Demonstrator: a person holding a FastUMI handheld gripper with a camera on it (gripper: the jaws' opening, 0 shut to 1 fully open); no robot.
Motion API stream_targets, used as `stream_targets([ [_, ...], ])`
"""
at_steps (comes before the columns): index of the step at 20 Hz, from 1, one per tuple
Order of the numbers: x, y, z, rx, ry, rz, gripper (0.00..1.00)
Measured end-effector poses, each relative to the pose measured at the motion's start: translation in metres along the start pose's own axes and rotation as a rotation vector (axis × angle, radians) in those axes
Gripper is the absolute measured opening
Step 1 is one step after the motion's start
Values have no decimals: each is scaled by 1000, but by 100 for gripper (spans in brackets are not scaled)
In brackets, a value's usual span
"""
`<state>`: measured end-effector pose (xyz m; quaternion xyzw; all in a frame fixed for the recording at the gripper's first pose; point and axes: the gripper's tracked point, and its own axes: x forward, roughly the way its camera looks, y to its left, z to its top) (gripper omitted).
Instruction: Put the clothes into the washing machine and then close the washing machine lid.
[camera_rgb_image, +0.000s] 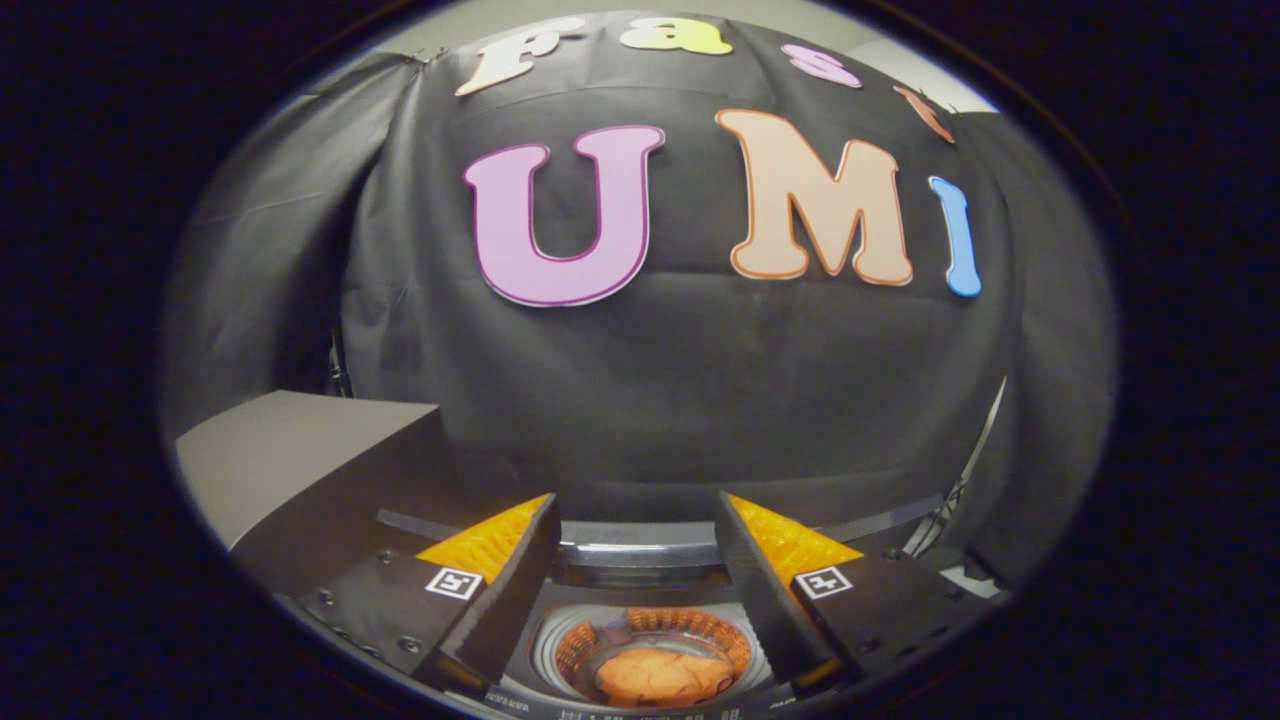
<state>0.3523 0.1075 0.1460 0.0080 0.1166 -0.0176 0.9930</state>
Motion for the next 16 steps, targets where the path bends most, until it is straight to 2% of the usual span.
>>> stream_targets([
  [3,-21,1,-10,42,2,22,97],
  [10,-44,1,-14,2,-16,24,97],
  [16,-81,-13,-22,-15,-124,40,97],
])
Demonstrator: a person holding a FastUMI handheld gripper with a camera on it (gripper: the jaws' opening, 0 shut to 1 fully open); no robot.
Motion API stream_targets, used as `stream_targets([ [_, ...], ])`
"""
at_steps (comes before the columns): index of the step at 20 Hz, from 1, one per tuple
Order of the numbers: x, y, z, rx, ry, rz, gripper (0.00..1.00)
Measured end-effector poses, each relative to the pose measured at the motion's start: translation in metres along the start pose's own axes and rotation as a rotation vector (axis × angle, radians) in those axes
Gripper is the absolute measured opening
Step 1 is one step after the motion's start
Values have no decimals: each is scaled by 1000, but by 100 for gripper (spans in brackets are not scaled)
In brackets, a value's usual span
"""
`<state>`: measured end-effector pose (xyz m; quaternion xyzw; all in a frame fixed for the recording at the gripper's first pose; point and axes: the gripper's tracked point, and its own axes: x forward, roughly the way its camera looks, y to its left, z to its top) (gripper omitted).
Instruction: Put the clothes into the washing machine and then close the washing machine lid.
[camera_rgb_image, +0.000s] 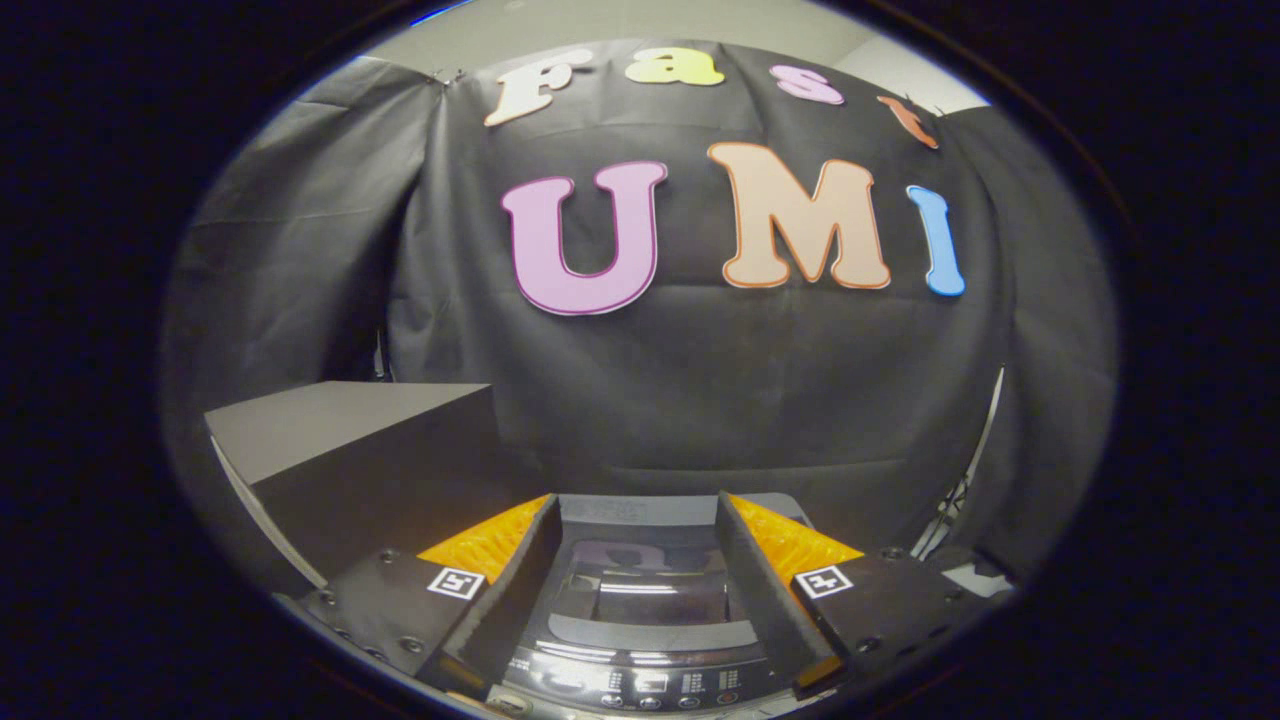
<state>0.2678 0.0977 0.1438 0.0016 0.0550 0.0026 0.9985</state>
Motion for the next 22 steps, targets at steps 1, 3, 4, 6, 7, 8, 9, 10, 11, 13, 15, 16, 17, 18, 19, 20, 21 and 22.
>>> stream_targets([
  [1,-10,-6,-1,-13,-18,-4,97],
  [3,-32,-15,-2,-39,-59,-7,97],
  [4,-43,-20,-2,-49,-79,-7,97],
  [6,-67,-29,-3,-64,-117,-4,97],
  [7,-80,-31,-2,-74,-136,2,97],
  [8,-91,-32,-3,-86,-154,6,97],
  [9,-105,-33,-4,-94,-166,10,97],
  [10,-116,-36,-6,-96,-175,11,97],
  [11,-129,-38,-9,-91,-180,11,97],
  [13,-154,-40,-16,-64,-194,16,97],
  [15,-176,-43,-24,-51,-211,19,98],
  [16,-186,-45,-29,-55,-217,16,97],
  [17,-196,-49,-36,-61,-219,11,97],
  [18,-205,-53,-42,-60,-217,0,97],
  [19,-213,-57,-49,-54,-217,-6,97],
  [20,-221,-61,-51,-45,-224,-13,98],
  [21,-230,-65,-55,-36,-236,-20,98],
  [22,-237,-69,-57,-31,-248,-27,98],
])
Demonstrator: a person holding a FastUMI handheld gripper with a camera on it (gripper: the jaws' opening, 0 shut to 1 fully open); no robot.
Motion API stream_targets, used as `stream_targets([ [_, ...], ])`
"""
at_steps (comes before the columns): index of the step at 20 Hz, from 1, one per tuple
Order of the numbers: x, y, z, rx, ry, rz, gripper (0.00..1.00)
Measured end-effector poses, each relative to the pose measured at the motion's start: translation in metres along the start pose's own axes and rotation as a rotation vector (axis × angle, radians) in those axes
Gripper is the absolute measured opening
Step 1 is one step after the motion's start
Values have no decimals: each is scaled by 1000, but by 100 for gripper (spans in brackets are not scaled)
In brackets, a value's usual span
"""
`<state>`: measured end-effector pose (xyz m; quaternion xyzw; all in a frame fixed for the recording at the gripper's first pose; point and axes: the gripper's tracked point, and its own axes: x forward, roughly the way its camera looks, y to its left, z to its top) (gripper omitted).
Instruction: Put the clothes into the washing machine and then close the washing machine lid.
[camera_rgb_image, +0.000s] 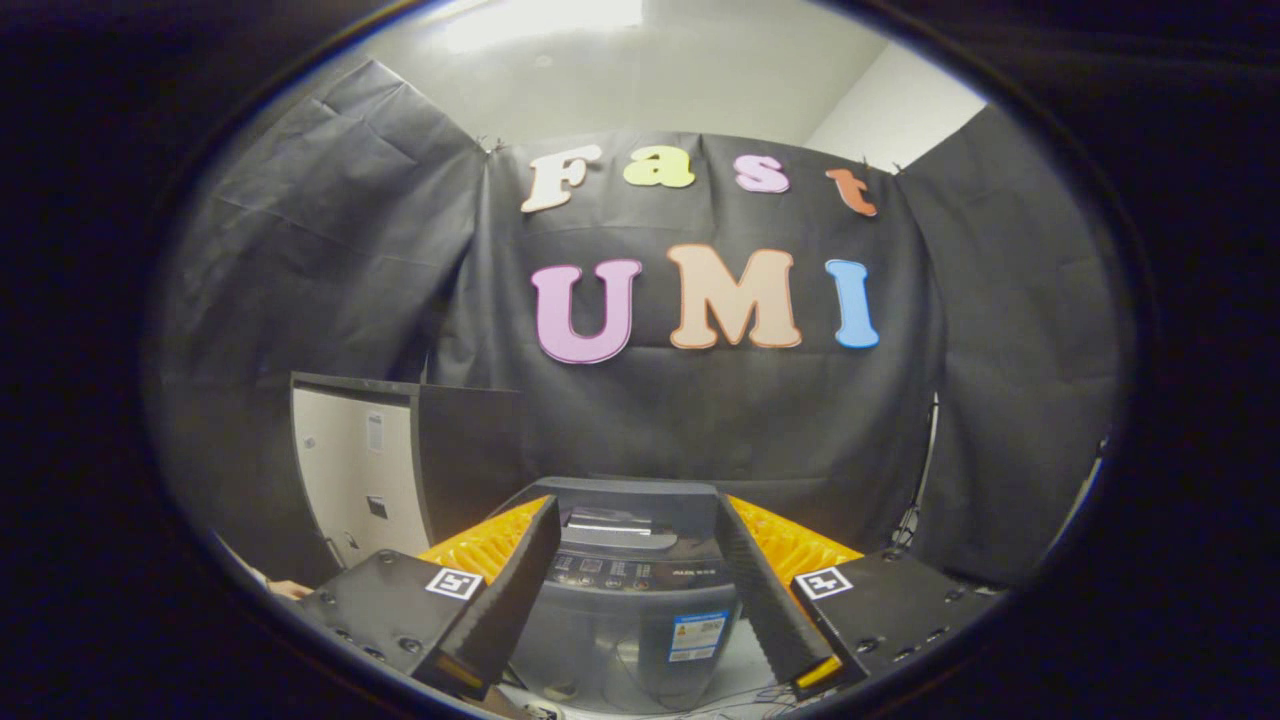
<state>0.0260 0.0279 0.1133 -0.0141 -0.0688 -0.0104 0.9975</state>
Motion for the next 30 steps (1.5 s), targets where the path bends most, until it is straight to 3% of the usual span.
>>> stream_targets([
  [7,-39,-13,-18,9,-38,-5,97],
  [12,-47,-17,-56,40,32,10,97],
  [20,-34,-6,-87,22,89,95,97],
  [30,-9,-9,-112,64,108,100,98],
])
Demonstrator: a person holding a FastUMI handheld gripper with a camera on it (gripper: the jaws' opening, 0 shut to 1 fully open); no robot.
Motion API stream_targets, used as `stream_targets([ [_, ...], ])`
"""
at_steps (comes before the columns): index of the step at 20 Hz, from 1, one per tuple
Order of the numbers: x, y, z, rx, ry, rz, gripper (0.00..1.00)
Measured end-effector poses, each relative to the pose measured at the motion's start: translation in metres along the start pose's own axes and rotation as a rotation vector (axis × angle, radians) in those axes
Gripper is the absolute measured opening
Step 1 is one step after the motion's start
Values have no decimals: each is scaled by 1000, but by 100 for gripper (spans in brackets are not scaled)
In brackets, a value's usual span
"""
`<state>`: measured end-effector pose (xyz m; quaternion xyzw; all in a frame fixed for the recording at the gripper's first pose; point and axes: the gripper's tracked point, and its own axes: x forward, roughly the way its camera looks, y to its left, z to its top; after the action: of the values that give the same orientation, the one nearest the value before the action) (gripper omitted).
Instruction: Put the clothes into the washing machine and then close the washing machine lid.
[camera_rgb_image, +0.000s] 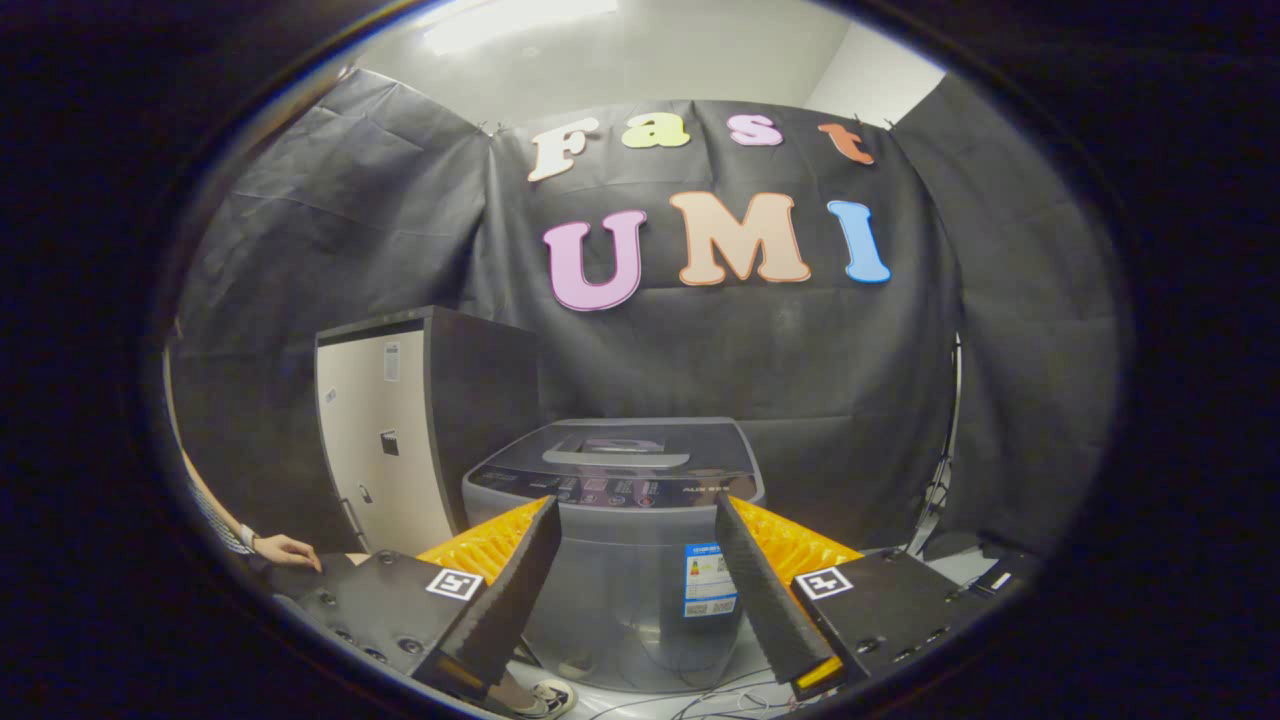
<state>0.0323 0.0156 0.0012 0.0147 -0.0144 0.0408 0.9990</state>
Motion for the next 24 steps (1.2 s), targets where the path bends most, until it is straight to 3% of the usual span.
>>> stream_targets([
  [24,0,5,-6,-32,26,-5,97],
])
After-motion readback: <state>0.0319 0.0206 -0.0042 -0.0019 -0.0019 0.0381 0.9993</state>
